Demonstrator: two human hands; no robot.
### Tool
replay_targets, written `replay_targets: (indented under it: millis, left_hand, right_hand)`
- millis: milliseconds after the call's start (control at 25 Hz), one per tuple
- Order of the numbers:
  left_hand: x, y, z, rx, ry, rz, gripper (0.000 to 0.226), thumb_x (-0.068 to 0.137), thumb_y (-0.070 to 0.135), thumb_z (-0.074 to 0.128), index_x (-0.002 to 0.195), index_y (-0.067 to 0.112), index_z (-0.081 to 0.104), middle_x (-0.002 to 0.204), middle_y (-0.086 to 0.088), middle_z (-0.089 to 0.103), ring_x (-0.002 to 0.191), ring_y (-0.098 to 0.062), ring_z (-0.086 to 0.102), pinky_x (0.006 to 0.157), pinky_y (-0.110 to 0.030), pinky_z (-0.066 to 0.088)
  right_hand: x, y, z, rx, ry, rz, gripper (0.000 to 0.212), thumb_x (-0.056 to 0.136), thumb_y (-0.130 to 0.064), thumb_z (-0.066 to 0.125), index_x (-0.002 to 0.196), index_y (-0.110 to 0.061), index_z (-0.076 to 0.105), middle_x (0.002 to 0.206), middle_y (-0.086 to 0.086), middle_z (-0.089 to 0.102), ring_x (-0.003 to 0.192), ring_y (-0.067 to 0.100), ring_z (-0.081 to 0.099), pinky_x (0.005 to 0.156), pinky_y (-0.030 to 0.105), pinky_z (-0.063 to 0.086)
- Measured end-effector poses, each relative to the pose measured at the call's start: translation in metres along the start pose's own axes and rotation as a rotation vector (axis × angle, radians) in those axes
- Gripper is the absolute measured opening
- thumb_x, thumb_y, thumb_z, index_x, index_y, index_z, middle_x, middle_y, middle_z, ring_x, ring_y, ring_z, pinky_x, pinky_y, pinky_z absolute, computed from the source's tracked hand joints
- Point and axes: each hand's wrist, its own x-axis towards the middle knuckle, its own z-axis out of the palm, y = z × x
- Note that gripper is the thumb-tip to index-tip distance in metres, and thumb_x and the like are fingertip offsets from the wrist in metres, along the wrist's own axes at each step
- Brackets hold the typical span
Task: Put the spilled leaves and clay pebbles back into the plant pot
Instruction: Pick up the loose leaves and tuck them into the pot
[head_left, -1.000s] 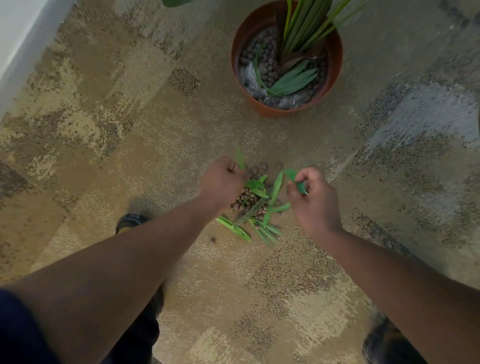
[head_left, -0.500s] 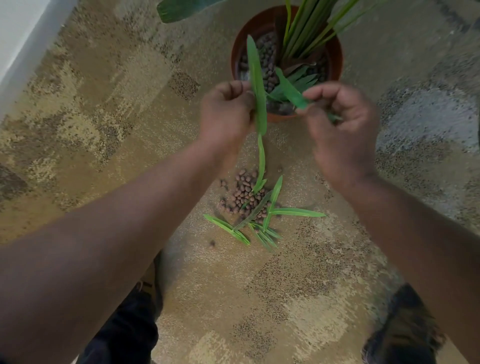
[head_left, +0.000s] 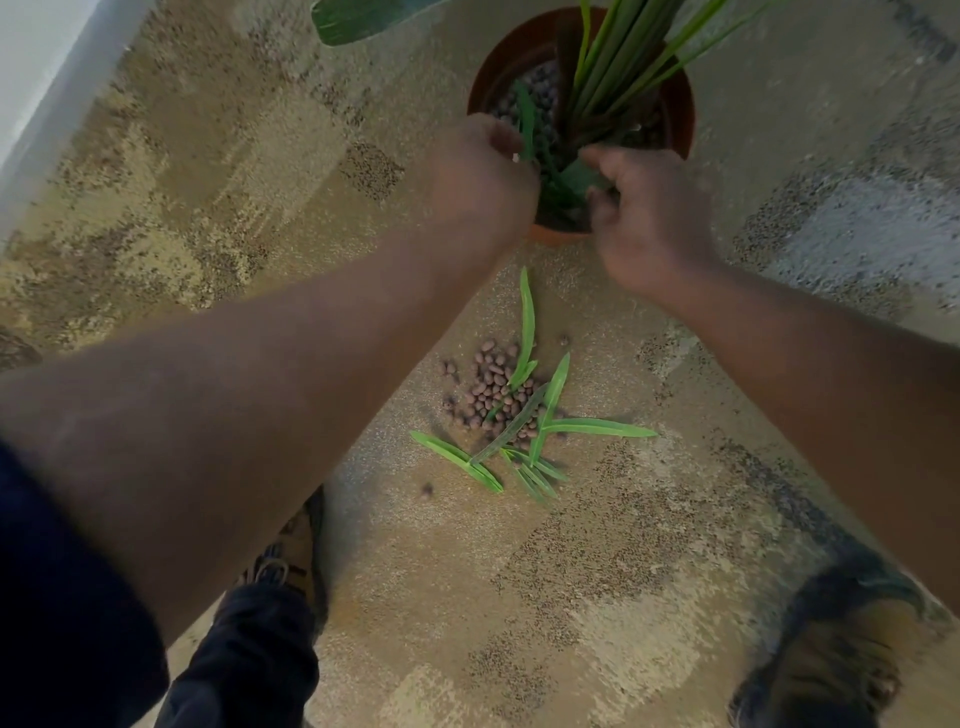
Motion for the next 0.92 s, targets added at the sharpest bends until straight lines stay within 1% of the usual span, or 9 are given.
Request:
replay_targets:
  millis: [120,200,280,400,480,560,640,720,920]
  left_hand:
    - [-0.019,-0.02,-0.007,0.282,-0.048,0.397,0.02,0.094,0.012,0.064,0.111,0.017,0.073,0.117,-0.001,0.07,0.105,-0.014,0.065,0.085,-0.022,0.053]
    - [-0.031,-0.041,-0.009,0.353,-0.082,0.633,0.025,0.092,0.008,0.061,0.113,0.015,0.072,0.121,-0.005,0.067,0.113,-0.021,0.061,0.098,-0.032,0.05]
    - [-0.043,-0.069,-0.007,0.461,-0.077,0.71,0.03,0.088,0.007,0.062,0.116,0.014,0.068,0.122,-0.009,0.059,0.118,-0.03,0.051,0.103,-0.038,0.043]
    - [-0.062,-0.109,-0.003,0.549,-0.306,0.554,0.032,0.084,0.002,0.067,0.114,0.014,0.067,0.123,-0.01,0.056,0.119,-0.031,0.049,0.104,-0.041,0.044]
    - [-0.071,-0.129,0.005,0.553,-0.608,0.336,0.043,0.087,0.002,0.066,0.126,0.02,0.066,0.135,-0.01,0.052,0.131,-0.03,0.045,0.115,-0.049,0.037]
    - [-0.075,-0.141,0.015,0.599,-0.778,0.183,0.06,0.089,0.006,0.066,0.143,0.03,0.054,0.152,-0.013,0.038,0.145,-0.035,0.033,0.123,-0.053,0.024]
    - [-0.077,-0.145,0.025,0.674,-0.833,0.176,0.066,0.093,0.015,0.065,0.151,0.036,0.042,0.164,-0.012,0.02,0.152,-0.038,0.016,0.125,-0.054,0.013]
    - [-0.078,-0.143,0.032,0.741,-0.843,0.185,0.069,0.094,0.018,0.063,0.154,0.037,0.035,0.167,-0.007,0.012,0.153,-0.04,0.008,0.123,-0.059,0.014]
    - [-0.077,-0.14,0.036,0.732,-0.722,0.2,0.067,0.093,0.011,0.06,0.154,0.025,0.039,0.161,-0.004,0.031,0.145,-0.037,0.027,0.119,-0.057,0.029]
  right_hand:
    - [-0.015,-0.003,0.0,-0.107,0.044,-0.033,0.041,0.095,-0.014,0.052,0.134,-0.025,0.059,0.134,0.0,0.061,0.128,0.029,0.052,0.104,0.05,0.039]
    - [-0.038,-0.006,0.005,-0.17,0.086,-0.016,0.041,0.092,-0.008,0.058,0.13,-0.024,0.059,0.135,0.0,0.056,0.131,0.025,0.047,0.099,0.04,0.029]
    - [-0.065,-0.006,0.016,-0.122,0.108,0.011,0.033,0.089,-0.008,0.061,0.118,-0.024,0.061,0.123,-0.001,0.057,0.12,0.023,0.052,0.093,0.035,0.025]
    - [-0.102,0.008,0.047,0.066,-0.179,0.167,0.019,0.092,-0.014,0.065,0.107,-0.026,0.065,0.11,-0.005,0.059,0.105,0.018,0.06,0.104,0.045,0.04]
    - [-0.124,0.023,0.067,0.035,-0.43,0.229,0.02,0.091,-0.017,0.069,0.108,-0.026,0.069,0.123,0.0,0.062,0.114,0.023,0.061,0.106,0.055,0.045]
    - [-0.142,0.034,0.079,-0.059,-0.6,0.262,0.028,0.089,-0.016,0.072,0.114,-0.028,0.07,0.14,0.004,0.054,0.129,0.03,0.053,0.111,0.058,0.04]
    - [-0.153,0.04,0.086,-0.142,-0.709,0.26,0.047,0.09,-0.009,0.068,0.132,-0.029,0.063,0.155,0.007,0.04,0.142,0.033,0.037,0.114,0.058,0.037]
    - [-0.159,0.042,0.09,-0.218,-0.759,0.196,0.063,0.089,-0.002,0.062,0.146,-0.028,0.051,0.159,0.01,0.028,0.144,0.034,0.03,0.11,0.054,0.043]
    - [-0.159,0.046,0.09,-0.391,-0.707,-0.006,0.054,0.096,-0.004,0.054,0.149,-0.016,0.047,0.143,0.017,0.044,0.129,0.033,0.045,0.107,0.046,0.047]
